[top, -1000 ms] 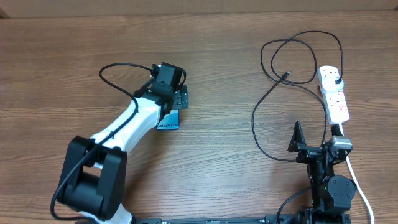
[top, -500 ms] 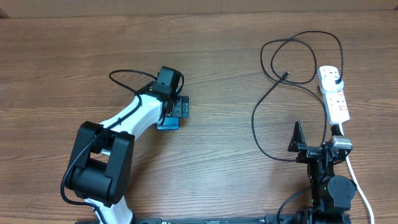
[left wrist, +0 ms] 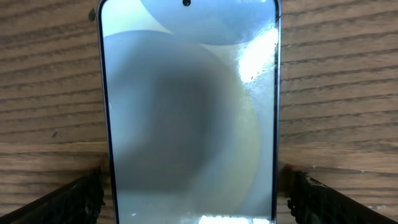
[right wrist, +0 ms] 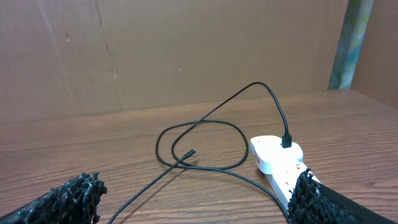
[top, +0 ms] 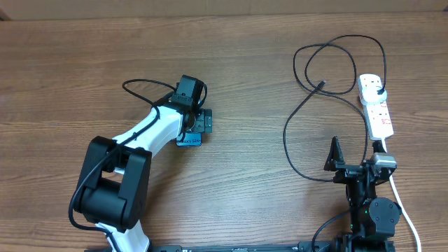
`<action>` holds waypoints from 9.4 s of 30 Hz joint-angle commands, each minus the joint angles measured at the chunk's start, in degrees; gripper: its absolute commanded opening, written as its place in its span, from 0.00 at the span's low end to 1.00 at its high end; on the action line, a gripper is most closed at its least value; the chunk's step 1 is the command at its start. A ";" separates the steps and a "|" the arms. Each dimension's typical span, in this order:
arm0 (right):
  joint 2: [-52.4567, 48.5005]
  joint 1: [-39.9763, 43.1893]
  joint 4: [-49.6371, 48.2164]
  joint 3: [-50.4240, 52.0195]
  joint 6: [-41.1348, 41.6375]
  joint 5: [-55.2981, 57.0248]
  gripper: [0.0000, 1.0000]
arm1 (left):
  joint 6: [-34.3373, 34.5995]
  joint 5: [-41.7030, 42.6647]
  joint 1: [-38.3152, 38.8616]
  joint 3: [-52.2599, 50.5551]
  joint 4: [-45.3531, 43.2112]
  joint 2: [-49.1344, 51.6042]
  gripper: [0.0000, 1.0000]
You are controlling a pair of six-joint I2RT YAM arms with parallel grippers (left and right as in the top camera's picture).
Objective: Plug charger to phone and switch on socket
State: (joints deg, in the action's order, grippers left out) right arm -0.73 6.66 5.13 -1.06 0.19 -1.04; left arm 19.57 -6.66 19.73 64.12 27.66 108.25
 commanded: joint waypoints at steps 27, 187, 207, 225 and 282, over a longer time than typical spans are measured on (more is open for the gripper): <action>0.57 -0.20 -0.37 0.61 -0.04 0.57 1.00 | 1.86 6.73 -1.38 0.81 3.96 6.27 1.00; 0.57 -0.20 -4.46 0.57 66.88 -50.07 0.98 | 53.29 87.23 -1.44 11.39 -16.00 6.16 0.61; -0.42 -0.22 22.36 -16.52 50.69 -42.66 0.97 | 53.27 86.99 -1.44 11.39 -18.14 6.16 0.62; -24.52 -0.22 40.83 -40.61 35.45 -34.82 0.94 | 53.29 85.70 -1.44 11.39 -18.97 6.16 0.62; -68.72 -53.92 39.63 -62.42 46.58 28.06 1.00 | 53.27 85.22 -1.44 11.39 -18.99 6.16 0.63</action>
State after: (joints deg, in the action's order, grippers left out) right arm -69.71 -46.65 45.50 -61.80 42.85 21.04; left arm 72.53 77.30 18.00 74.41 8.97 113.93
